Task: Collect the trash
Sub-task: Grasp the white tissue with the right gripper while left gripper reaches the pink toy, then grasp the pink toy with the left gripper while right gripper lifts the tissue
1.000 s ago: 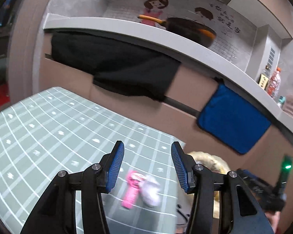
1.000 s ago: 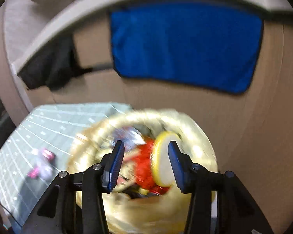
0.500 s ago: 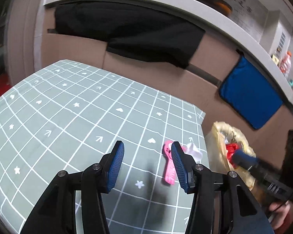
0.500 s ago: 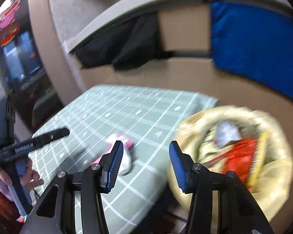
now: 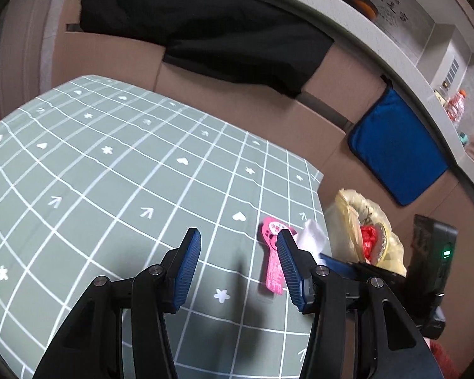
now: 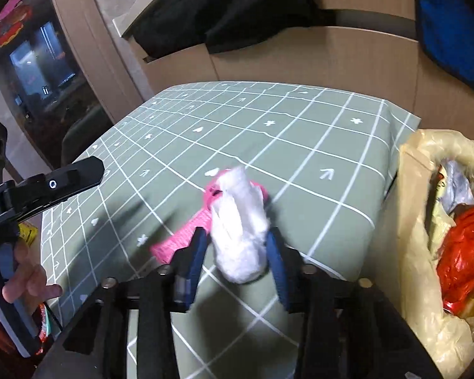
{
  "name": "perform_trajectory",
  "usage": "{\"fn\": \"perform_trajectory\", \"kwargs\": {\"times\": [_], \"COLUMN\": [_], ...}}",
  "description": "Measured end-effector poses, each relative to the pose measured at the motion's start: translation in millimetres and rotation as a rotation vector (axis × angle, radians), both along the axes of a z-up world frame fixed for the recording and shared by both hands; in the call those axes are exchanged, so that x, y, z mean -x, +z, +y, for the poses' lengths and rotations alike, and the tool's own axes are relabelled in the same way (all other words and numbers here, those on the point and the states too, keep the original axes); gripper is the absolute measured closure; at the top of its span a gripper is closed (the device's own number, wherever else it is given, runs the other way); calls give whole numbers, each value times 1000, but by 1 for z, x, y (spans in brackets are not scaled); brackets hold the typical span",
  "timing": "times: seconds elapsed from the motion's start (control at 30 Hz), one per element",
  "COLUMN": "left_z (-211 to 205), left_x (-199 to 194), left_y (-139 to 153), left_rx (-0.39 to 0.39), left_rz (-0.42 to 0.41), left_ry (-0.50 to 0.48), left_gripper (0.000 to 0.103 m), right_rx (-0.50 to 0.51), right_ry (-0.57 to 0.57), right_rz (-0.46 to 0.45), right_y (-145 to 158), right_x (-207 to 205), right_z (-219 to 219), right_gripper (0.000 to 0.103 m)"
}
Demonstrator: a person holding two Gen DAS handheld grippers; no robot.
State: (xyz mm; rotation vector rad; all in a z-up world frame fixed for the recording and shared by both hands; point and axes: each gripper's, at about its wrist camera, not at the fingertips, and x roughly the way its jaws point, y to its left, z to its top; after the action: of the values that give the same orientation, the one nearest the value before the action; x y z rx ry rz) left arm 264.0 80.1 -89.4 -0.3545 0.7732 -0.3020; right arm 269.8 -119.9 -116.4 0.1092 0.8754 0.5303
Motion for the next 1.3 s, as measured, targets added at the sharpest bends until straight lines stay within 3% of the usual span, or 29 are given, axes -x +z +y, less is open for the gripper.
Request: {"fn": "perform_trajectory", "kwargs": {"times": [0.1,0.33,0.6,0.8,0.87,0.93,1.03,1.3], "left_z": [-9,-42,-89,-103,-104,-105,-103,-104], "left_x": [-7,-34,-62,-60,-61,-60,-57,-23], "left_y": [-6,-19,-34,-40,-40,-40,-38,5], "left_rx": [-3,-25,-193,-237,-246,-274,-255,-239], "left_rz": [20,68,122,111,112,114,126,-8], "left_ry": [-28,-91,-163,-166,-158,-144,-146,-136], "left_gripper": [52,52,52,53,57,79,89,89], "right_rx": [-21,-59,-81,-105,-108,-108,-112,-102], "right_ry": [-26,-161,-268,-296,-297,-298,-300,-302], "right_rz": [-33,-144,-174,-177,-175,-173,-169,-201], "right_y": [9,40,53,50,48,46,44,58], "right_x": [10,46,59,64,66,68,71,80], "right_z": [-17,-66,-108,-121,-122,-122,-123,-124], "right_gripper": [82,82,82,82,82,82,82,82]}}
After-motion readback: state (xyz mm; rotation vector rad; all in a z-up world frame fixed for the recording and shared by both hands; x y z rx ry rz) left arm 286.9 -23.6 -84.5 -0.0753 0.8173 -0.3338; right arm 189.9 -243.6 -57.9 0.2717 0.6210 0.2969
